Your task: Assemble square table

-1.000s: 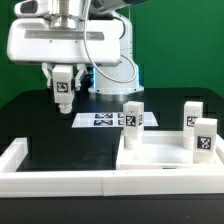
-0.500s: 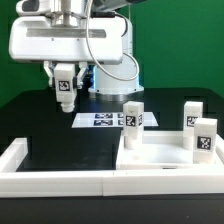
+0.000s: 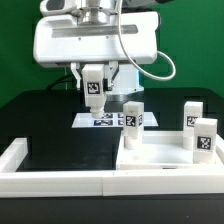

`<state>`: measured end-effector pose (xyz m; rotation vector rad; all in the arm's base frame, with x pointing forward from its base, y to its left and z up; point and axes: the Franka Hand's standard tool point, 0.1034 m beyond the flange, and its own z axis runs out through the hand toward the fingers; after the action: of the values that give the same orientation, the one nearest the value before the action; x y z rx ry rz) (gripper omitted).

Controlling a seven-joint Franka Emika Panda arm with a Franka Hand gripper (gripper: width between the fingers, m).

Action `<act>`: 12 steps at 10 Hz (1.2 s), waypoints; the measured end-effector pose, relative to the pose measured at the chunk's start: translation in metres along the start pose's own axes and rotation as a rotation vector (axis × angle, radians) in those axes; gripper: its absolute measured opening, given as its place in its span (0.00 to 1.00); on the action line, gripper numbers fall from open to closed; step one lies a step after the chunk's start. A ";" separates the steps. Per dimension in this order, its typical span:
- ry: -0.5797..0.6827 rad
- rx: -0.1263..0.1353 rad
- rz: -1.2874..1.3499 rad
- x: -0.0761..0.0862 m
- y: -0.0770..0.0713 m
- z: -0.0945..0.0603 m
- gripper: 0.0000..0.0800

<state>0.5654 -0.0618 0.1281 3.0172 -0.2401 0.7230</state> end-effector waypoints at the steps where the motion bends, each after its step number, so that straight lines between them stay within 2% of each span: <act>1: -0.001 -0.001 0.002 0.000 0.001 0.000 0.34; 3: -0.002 -0.001 0.003 -0.001 0.001 0.000 0.34; 5: 0.008 -0.020 -0.018 -0.004 0.008 0.007 0.34; 7: 0.035 0.001 -0.076 0.002 -0.026 0.017 0.34; 10: 0.044 0.019 -0.123 0.011 -0.045 0.029 0.34; 12: 0.040 0.019 -0.129 0.010 -0.044 0.030 0.34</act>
Offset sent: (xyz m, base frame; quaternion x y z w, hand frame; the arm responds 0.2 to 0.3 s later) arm 0.0000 0.0000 0.0000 0.0000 0.0000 0.0000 1.0000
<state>0.5947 -0.0212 0.1057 2.9982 -0.0367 0.7778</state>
